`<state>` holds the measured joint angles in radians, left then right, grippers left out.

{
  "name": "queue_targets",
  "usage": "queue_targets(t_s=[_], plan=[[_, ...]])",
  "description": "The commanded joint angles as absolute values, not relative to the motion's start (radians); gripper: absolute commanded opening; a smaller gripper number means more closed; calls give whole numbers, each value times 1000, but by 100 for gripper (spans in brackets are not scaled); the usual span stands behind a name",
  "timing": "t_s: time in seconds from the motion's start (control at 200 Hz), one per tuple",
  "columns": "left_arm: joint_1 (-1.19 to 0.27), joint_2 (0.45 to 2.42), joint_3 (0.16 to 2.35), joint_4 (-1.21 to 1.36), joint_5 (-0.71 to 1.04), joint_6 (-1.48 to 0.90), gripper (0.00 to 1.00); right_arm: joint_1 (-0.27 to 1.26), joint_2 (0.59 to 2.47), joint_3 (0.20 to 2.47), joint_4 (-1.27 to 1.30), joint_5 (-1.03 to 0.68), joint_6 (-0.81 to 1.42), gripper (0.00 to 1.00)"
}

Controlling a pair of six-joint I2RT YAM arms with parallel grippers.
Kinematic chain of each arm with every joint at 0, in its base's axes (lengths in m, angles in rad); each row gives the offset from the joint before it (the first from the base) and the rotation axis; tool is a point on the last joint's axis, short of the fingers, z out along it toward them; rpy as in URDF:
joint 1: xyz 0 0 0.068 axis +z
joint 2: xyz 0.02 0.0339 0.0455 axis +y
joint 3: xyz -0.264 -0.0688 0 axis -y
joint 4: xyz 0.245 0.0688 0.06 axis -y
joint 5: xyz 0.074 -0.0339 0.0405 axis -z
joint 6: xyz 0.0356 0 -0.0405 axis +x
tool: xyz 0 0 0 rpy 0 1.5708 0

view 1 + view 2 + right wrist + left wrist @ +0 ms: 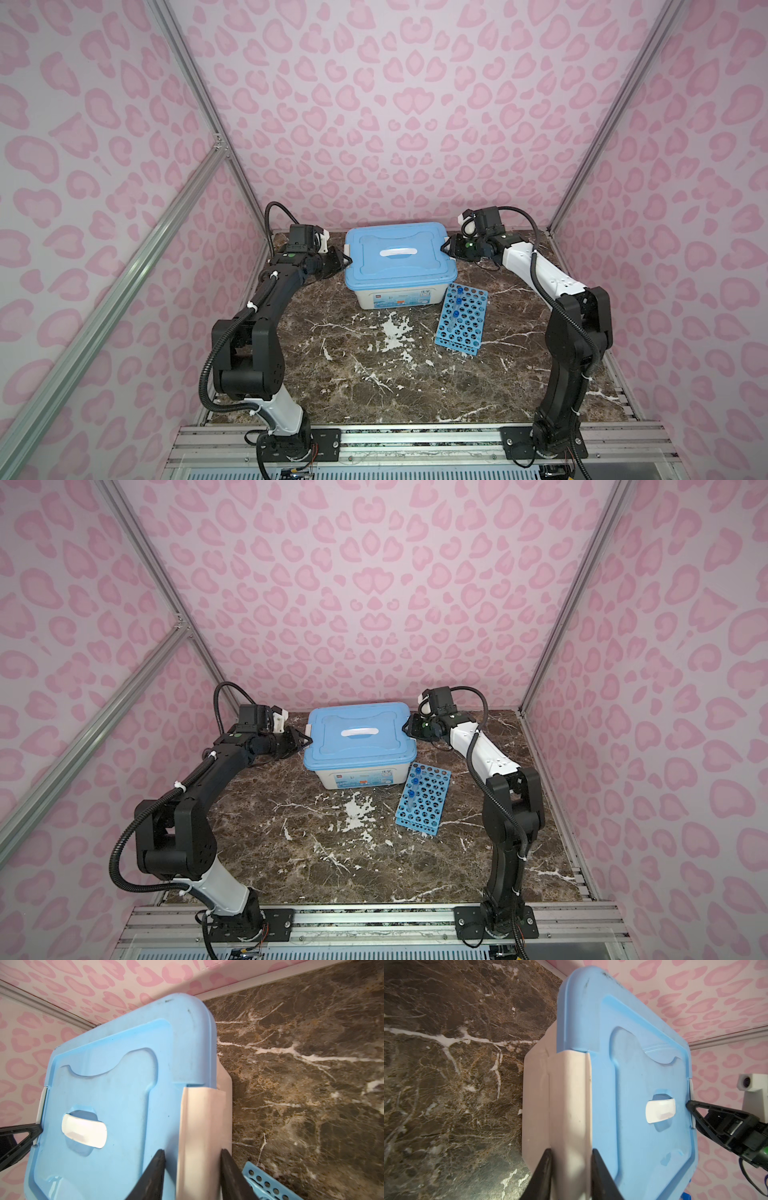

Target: Organize the chemistry lab equipment

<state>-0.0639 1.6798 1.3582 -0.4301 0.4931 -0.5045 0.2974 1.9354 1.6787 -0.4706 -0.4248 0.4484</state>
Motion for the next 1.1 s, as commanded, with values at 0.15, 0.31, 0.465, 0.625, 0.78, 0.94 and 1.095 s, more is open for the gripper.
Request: queue_targets(t_s=[0.15, 0.31, 0.465, 0.625, 0.78, 0.94, 1.095], plan=[[-113, 1710, 1445, -448, 549, -463, 26, 336, 1968, 1723, -516, -466, 390, 40], [-127, 1727, 1472, -474, 526, -462, 31, 344, 1976, 1733, -520, -459, 393, 41], [-127, 1717, 1484, -485, 494, -463, 43, 344, 1967, 1735, -528, -445, 391, 44], [-127, 1707, 1503, -514, 464, -459, 55, 337, 1943, 1722, -534, -417, 386, 57], [-125, 1684, 1505, -528, 420, -453, 66, 314, 1890, 1680, -506, -398, 389, 68], [-126, 1629, 1493, -531, 335, -438, 97, 266, 1820, 1634, -481, -382, 388, 74], [-116, 1573, 1468, -528, 252, -421, 98, 218, 1743, 1589, -463, -348, 360, 78]])
